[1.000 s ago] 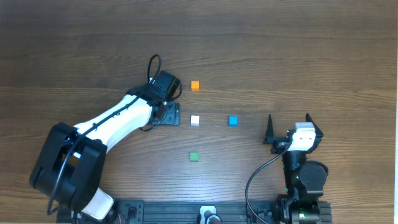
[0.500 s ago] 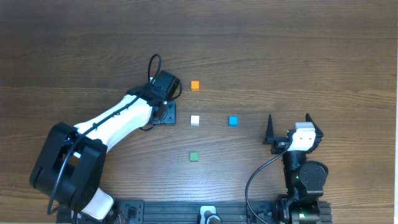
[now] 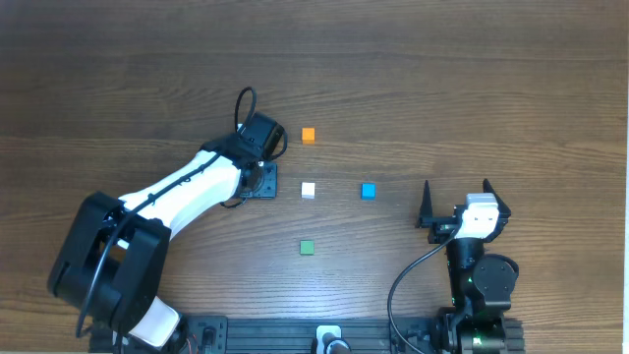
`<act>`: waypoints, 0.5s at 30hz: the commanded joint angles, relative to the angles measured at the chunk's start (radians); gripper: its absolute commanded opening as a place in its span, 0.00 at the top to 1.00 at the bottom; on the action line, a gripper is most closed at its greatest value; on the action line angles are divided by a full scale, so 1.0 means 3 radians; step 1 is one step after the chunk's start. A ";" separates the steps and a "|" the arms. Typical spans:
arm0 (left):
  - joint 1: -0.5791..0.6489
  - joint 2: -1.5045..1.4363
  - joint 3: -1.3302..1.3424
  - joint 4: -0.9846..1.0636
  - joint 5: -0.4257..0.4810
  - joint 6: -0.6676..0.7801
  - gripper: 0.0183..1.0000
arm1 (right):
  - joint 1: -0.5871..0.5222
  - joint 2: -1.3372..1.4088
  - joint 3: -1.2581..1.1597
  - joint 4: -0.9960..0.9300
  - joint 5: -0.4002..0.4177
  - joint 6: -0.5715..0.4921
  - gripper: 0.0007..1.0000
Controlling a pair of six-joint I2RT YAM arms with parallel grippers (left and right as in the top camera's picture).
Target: Stack Cubes
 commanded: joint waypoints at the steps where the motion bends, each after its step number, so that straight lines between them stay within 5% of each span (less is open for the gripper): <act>1: 0.0023 0.0034 -0.0045 0.0010 -0.0039 0.0039 0.56 | -0.0015 -0.0028 -0.0024 0.0003 0.0008 -0.0005 0.01; 15: 0.0023 0.0034 -0.0048 0.0010 -0.0039 0.0037 0.72 | -0.0015 -0.0028 -0.0024 0.0003 0.0008 -0.0005 0.01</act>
